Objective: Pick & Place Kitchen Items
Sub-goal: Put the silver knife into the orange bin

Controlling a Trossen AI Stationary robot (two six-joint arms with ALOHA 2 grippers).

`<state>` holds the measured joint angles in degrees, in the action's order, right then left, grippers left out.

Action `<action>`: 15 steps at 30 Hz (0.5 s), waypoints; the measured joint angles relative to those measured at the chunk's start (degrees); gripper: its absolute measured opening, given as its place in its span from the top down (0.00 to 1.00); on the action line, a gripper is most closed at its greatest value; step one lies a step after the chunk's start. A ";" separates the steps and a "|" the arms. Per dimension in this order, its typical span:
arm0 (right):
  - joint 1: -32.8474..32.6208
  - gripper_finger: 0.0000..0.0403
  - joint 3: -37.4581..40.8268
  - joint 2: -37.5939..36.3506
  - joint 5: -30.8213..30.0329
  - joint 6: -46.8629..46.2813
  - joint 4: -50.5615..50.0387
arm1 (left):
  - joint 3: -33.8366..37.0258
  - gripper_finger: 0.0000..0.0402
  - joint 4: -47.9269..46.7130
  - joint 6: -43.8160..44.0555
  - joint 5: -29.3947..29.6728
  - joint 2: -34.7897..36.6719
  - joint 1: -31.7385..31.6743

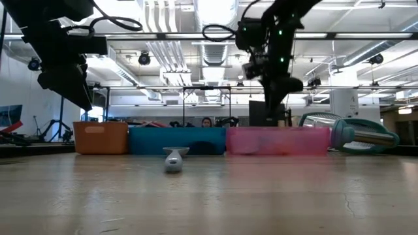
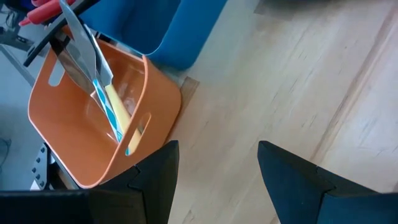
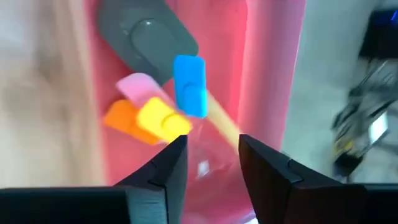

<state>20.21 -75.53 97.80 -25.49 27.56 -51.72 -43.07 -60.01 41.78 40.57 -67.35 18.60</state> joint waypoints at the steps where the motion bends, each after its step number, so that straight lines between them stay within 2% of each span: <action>1: -0.67 0.67 -1.15 0.00 0.03 -2.94 -2.21 | 0.00 0.44 0.00 -0.08 0.01 0.00 -0.01; 5: -4.53 0.74 -4.16 0.00 1.40 -11.30 -7.50 | -0.15 0.44 0.01 -0.60 0.01 0.00 -0.01; 13: -15.52 0.95 -4.01 0.00 6.73 -18.36 -7.92 | -0.52 0.44 0.02 -0.85 0.01 0.00 -0.03; 15: -18.69 0.97 -3.78 0.00 7.13 -21.53 -7.91 | -0.66 0.44 0.02 -0.84 0.00 0.00 -0.03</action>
<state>1.52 -79.32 97.80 -18.36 6.03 -59.63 -43.72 -59.99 40.93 40.57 -67.35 18.57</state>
